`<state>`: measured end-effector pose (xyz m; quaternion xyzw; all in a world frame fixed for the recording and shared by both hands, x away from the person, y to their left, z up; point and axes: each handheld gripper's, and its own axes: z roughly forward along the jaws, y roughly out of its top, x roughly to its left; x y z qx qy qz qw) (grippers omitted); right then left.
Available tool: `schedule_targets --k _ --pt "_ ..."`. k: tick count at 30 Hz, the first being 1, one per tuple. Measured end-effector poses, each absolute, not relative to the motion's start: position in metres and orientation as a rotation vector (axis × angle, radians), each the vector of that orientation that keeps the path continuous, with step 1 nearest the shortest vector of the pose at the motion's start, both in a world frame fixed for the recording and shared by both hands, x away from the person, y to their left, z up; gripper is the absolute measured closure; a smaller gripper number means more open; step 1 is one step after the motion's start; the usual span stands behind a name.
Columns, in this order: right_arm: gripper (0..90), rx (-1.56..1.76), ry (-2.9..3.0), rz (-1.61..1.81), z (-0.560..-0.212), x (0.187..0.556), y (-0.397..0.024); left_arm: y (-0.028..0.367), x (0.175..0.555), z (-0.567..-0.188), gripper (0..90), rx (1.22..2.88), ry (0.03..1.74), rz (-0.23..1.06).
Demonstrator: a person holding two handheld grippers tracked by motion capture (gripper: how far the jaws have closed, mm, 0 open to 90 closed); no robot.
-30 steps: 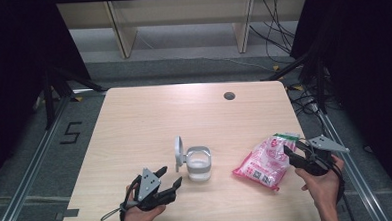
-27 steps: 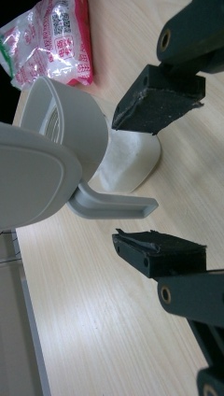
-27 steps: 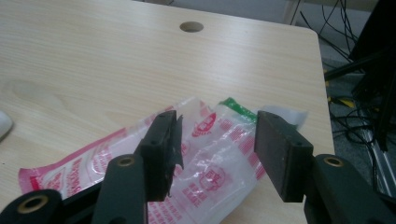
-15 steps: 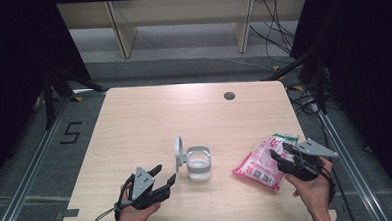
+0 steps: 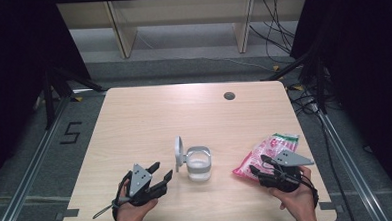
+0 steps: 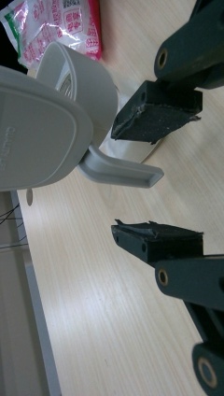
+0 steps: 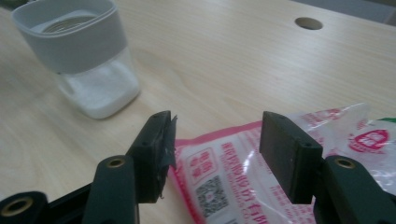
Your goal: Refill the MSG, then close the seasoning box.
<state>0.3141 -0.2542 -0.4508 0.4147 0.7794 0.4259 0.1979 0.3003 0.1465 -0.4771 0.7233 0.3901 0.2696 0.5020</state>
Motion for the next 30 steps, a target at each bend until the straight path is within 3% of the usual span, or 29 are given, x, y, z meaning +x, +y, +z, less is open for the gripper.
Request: schedule_targets --k 7,18,30 --pt "43.9 1.065 2.243 1.165 -0.460 0.312 -0.249 0.149 0.305 -0.474 53.6 1.740 0.927 0.658" --pt "42.9 1.097 2.270 1.165 -0.464 0.305 -0.244 0.144 0.310 -0.466 79.2 1.753 0.859 0.709" --pt "42.8 1.043 2.266 1.161 -0.466 0.303 -0.242 0.141 0.316 -0.466 88.9 1.751 0.834 0.719"
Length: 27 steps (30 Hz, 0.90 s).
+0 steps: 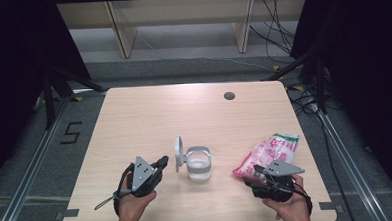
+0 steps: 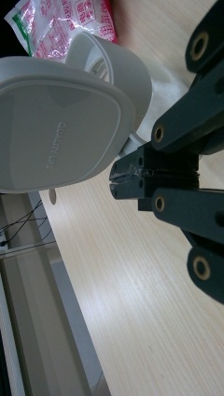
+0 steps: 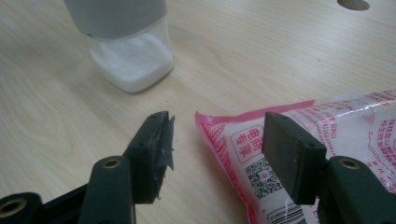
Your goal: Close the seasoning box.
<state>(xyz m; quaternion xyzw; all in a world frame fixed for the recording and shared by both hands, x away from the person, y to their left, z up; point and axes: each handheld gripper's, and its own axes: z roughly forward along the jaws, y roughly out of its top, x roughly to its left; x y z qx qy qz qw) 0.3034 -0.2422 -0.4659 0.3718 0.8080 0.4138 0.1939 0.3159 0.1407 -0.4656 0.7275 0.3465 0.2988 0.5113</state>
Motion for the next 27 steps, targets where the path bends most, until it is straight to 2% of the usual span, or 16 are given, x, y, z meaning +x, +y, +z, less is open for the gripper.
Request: schedule_targets --k 27 --pt "42.7 1.025 2.291 1.154 -0.465 0.299 -0.237 0.125 0.318 -0.451 89.1 1.730 0.748 0.701"
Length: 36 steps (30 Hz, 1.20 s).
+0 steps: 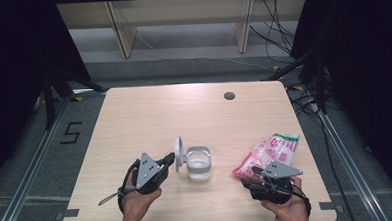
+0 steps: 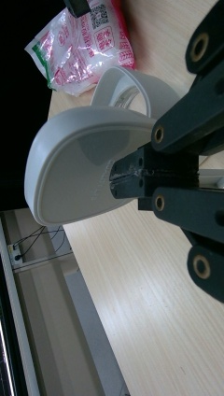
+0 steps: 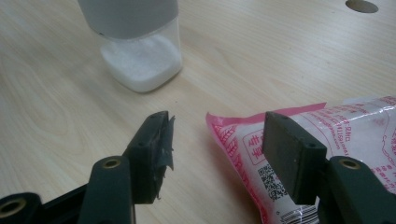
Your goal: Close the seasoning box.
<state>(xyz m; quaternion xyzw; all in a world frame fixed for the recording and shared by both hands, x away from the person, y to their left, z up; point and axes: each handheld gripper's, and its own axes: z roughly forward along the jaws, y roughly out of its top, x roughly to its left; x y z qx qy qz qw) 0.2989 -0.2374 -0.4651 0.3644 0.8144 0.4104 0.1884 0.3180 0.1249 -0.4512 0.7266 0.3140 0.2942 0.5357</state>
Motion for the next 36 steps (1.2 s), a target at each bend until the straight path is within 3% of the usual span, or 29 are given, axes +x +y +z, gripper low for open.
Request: schedule_targets --k 36 --pt "40.5 1.024 2.317 1.170 -0.467 0.298 -0.234 0.095 0.316 -0.445 88.3 1.762 0.645 0.684"
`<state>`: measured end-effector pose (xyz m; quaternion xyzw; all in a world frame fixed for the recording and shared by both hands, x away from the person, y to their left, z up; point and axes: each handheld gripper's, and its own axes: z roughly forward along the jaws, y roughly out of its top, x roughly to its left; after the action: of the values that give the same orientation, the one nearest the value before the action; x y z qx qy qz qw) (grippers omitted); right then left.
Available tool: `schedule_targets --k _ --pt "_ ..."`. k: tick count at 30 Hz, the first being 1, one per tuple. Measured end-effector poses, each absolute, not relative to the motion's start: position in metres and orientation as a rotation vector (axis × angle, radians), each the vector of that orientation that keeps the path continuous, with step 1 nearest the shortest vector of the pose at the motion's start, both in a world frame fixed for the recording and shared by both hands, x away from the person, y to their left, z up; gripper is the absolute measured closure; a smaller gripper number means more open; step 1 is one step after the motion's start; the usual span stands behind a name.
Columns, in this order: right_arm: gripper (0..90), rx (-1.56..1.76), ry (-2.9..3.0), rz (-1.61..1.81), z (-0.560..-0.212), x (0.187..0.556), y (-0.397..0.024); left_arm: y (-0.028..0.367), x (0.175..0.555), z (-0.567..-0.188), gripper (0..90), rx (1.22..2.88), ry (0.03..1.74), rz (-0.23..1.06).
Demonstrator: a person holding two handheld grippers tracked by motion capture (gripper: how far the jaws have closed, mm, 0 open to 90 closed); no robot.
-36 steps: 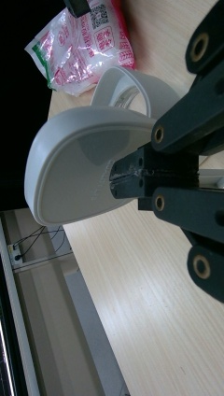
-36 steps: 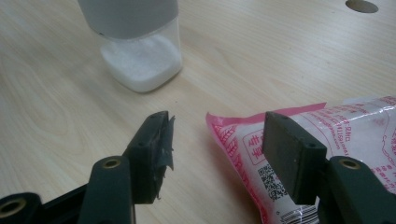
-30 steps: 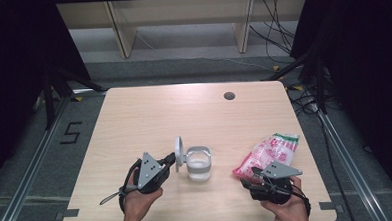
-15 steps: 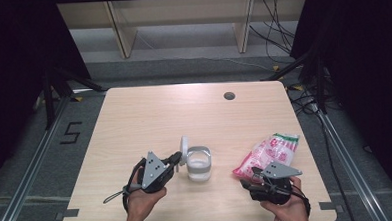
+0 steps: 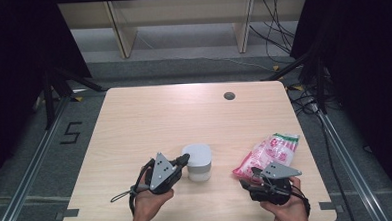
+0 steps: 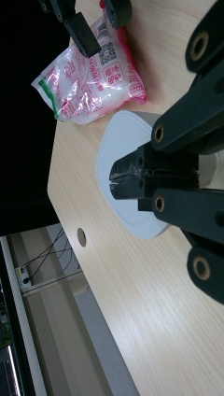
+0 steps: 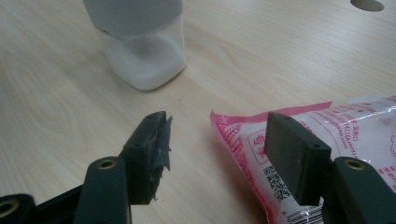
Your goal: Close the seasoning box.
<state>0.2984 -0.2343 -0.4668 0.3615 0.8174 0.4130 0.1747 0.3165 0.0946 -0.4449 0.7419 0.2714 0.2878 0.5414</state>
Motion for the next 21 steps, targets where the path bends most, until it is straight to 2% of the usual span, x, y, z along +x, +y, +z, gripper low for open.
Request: schedule_targets --k 6,14,19,21 --pt "40.5 1.026 2.314 1.165 -0.4664 0.2980 -0.2346 0.0938 0.3156 -0.4470 86.2 1.762 0.648 0.661" --pt "40.4 1.025 2.336 1.178 -0.4670 0.2990 -0.2349 0.0921 0.3138 -0.4500 69.3 1.757 0.626 0.540" --pt "40.4 1.021 2.330 1.175 -0.4672 0.2991 -0.2350 0.0945 0.3112 -0.4505 57.9 1.767 0.629 0.529" --pt "40.4 1.021 2.332 1.175 -0.4673 0.2990 -0.2351 0.0948 0.3099 -0.4517 56.0 1.772 0.631 0.521"
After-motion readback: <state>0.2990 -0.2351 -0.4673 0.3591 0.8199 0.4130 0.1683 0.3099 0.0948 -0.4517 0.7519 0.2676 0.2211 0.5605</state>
